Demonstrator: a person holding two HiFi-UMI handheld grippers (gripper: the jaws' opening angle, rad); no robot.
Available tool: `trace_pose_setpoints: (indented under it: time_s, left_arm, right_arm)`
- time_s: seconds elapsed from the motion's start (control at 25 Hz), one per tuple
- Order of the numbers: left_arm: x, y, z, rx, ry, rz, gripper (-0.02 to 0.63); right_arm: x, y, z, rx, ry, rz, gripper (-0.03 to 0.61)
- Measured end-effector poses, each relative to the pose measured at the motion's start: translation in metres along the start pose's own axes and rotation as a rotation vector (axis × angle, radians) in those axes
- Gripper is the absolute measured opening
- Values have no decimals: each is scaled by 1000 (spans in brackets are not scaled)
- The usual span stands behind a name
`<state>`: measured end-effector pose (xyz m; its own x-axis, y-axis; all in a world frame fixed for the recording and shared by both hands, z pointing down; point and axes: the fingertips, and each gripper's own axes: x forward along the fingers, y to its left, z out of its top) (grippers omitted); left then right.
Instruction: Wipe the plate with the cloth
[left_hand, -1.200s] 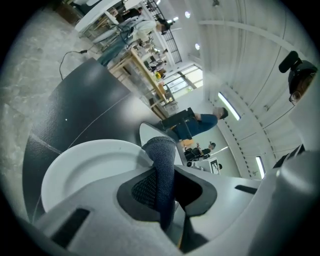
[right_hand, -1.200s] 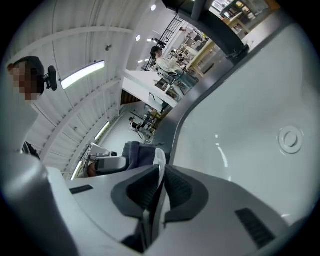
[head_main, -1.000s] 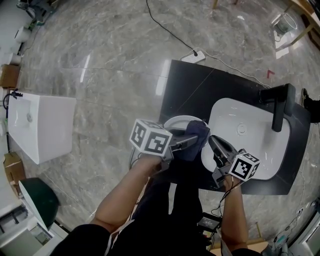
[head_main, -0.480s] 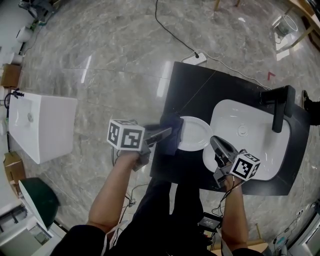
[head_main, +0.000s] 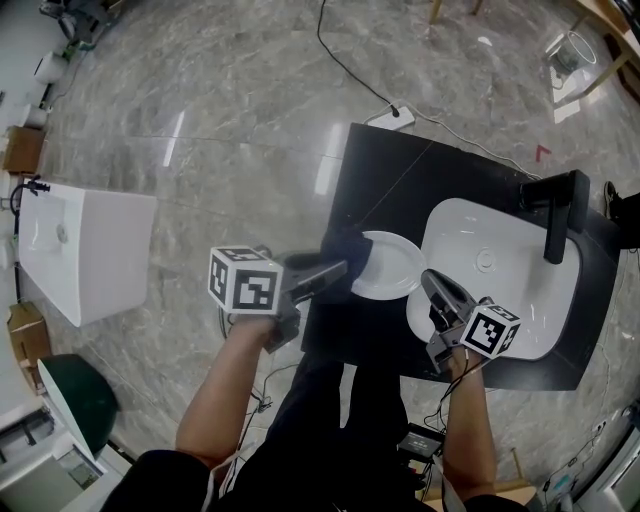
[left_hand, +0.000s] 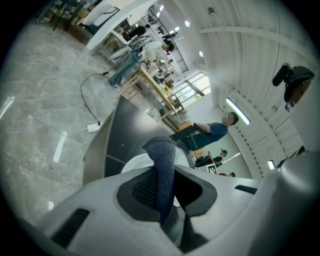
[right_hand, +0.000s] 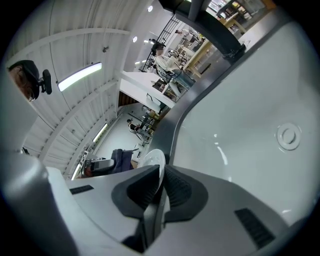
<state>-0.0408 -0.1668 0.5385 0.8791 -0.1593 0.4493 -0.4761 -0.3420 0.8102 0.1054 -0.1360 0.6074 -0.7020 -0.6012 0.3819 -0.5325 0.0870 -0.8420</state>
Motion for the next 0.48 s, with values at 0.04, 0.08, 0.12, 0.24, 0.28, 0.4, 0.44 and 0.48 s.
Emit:
trace_pose_setpoints:
  time_s: [0.04,0.08,0.12,0.24,0.28,0.4,0.44,0.48]
  left_arm:
    - [10,-11,-2,-2,5,-36,54]
    - [21,-22,-5,-6,11,-71,54]
    - [33,-31,-8,-10,22,-100,54]
    - [69,-44,-20,-18,76,-146,54]
    - [79,-46,-22,-17,93,-153,54]
    - [99,-48,-23,-2,128,-158,54]
    - [104,-47,-23,7,141,-153,54]
    - [107,-45,-23,15,154,-145,54]
  right_arm:
    - [0,0,0,1,-2,0,26]
    - [0,0,0,2,-3,0,26]
    - [0,0,0,3,-4,0,26]
    - [-1,0,0,8,-9,-1,26]
    - [-1,0,0,9,-10,0,26]
    - [-1,0,-1,13,-15,3,26]
    - [-1,-1,-1,14,-16,4,25]
    - [-1,-1,-1,16,-18,4,25]
